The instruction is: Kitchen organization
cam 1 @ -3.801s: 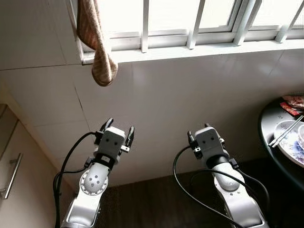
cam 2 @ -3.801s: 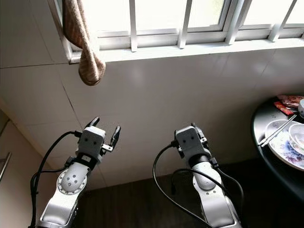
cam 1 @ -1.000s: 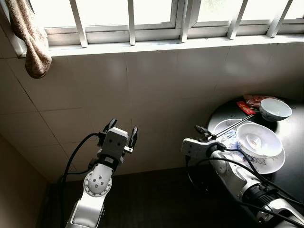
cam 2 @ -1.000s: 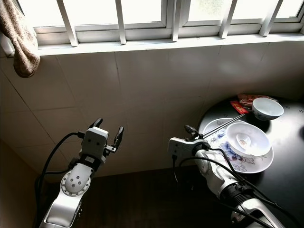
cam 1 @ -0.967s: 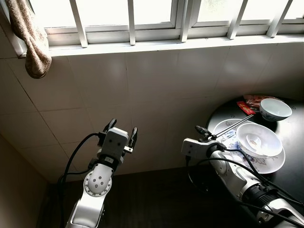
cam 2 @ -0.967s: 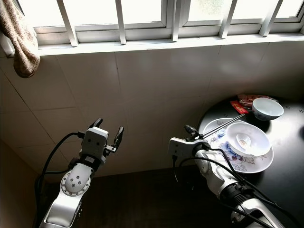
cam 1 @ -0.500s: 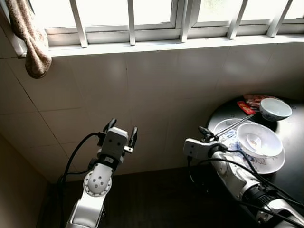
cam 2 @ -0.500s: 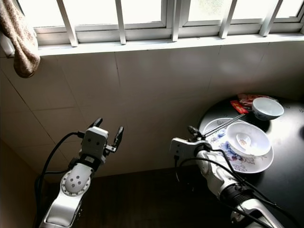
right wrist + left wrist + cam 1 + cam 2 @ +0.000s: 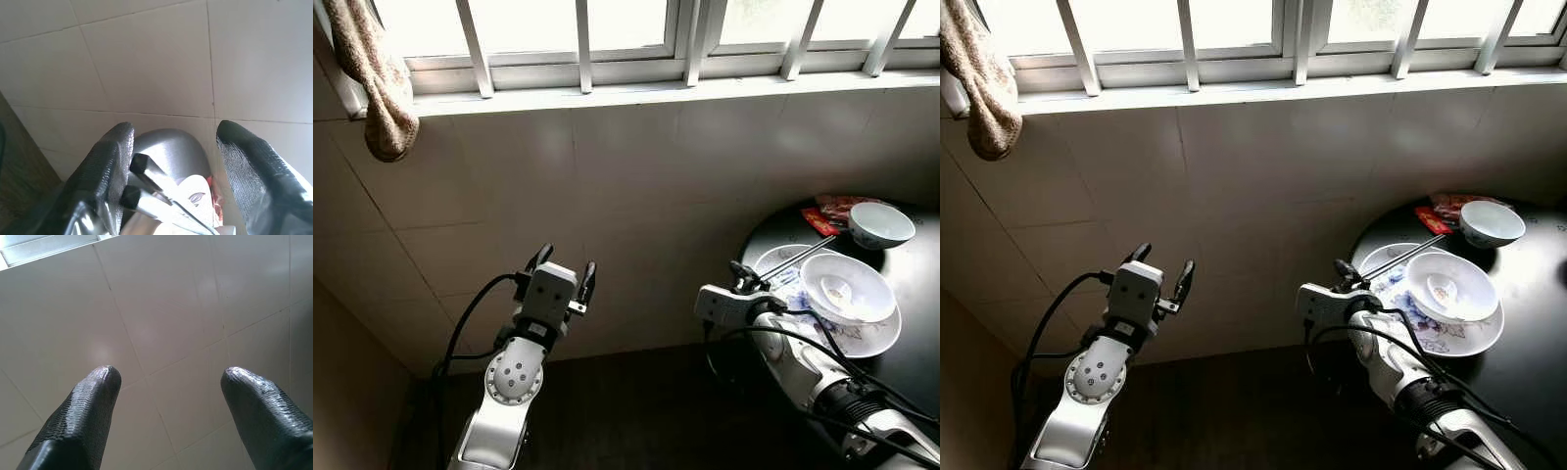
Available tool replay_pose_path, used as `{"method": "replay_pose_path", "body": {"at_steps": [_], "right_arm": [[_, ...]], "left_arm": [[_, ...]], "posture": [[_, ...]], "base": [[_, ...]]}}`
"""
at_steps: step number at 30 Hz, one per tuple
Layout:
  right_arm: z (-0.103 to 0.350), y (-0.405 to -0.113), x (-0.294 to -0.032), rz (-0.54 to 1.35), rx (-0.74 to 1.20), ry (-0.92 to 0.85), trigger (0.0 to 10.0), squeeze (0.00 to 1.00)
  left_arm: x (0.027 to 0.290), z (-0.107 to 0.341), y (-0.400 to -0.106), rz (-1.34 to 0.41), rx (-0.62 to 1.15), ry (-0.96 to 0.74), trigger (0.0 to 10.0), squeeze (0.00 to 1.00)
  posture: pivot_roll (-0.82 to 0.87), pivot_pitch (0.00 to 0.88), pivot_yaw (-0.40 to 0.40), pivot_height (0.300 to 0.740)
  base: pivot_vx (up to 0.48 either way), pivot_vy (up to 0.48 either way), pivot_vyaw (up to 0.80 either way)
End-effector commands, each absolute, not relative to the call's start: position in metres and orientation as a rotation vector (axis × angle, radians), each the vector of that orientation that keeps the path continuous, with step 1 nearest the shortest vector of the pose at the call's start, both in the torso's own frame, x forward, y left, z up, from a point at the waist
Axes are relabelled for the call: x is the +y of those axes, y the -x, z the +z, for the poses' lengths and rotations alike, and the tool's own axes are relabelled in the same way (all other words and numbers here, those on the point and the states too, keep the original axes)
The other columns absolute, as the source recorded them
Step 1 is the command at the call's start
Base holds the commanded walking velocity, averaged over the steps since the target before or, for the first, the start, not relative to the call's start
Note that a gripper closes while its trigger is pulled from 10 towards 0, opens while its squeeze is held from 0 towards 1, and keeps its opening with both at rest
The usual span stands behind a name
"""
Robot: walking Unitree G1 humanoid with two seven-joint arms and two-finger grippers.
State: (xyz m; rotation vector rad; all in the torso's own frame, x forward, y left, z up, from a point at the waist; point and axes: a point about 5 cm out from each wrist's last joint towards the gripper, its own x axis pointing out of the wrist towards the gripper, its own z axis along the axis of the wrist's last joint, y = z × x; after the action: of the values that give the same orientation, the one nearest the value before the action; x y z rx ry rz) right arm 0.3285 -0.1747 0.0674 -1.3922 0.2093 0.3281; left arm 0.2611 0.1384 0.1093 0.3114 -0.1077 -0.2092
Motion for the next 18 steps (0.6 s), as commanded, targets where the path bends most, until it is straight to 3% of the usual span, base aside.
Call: {"method": "replay_pose_path", "body": {"at_steps": [1, 6, 7, 12, 14, 15, 16, 18], "right_arm": [[0.0689, -0.3307, -0.1790, 0.306, 0.218, 1.408, 10.0, 0.00], [0.0685, -0.3309, -0.1812, 0.292, 0.228, 1.411, 10.0, 0.00], [0.0681, -0.3312, -0.1822, 0.288, 0.234, 1.411, 9.1, 0.00], [0.0683, -0.3315, -0.1824, 0.282, 0.237, 1.411, 9.3, 0.00], [0.0683, -0.3315, -0.1824, 0.280, 0.238, 1.411, 8.2, 0.00], [0.0683, -0.3315, -0.1824, 0.279, 0.238, 1.410, 8.2, 0.00], [0.0683, -0.3316, -0.1824, 0.277, 0.237, 1.409, 4.7, 0.00], [0.0683, -0.3317, -0.1823, 0.275, 0.234, 1.409, 4.5, 0.00]], "left_arm": [[0.1375, 0.1138, -0.2621, -0.207, -0.117, -0.304, 10.0, 0.00], [0.1368, 0.1138, -0.2621, -0.207, -0.118, -0.303, 10.0, 0.00], [0.1367, 0.1138, -0.2622, -0.207, -0.117, -0.302, 10.0, 0.00], [0.1367, 0.1138, -0.2622, -0.207, -0.117, -0.301, 10.0, 0.00], [0.1367, 0.1137, -0.2622, -0.206, -0.116, -0.301, 10.0, 0.00], [0.1367, 0.1137, -0.2622, -0.205, -0.116, -0.300, 10.0, 0.00], [0.1368, 0.1137, -0.2622, -0.205, -0.116, -0.300, 10.0, 0.00], [0.1368, 0.1136, -0.2622, -0.204, -0.116, -0.300, 10.0, 0.00]], "posture": [[0.11, 0.000, -0.034, 0.740], [0.10, 0.000, -0.034, 0.740], [0.10, 0.000, -0.034, 0.740], [0.10, 0.000, -0.036, 0.740], [0.10, 0.000, -0.036, 0.740], [0.10, 0.000, -0.036, 0.740], [0.10, 0.000, -0.036, 0.740], [0.10, 0.000, -0.036, 0.740]], "base": [[0.000, 0.000, 0.00], [0.000, 0.000, 0.00], [0.000, 0.000, 0.00], [0.000, 0.000, 0.00], [0.000, 0.000, 0.00], [0.000, 0.000, 0.00], [0.000, 0.000, 0.00], [0.000, 0.000, 0.00]]}}
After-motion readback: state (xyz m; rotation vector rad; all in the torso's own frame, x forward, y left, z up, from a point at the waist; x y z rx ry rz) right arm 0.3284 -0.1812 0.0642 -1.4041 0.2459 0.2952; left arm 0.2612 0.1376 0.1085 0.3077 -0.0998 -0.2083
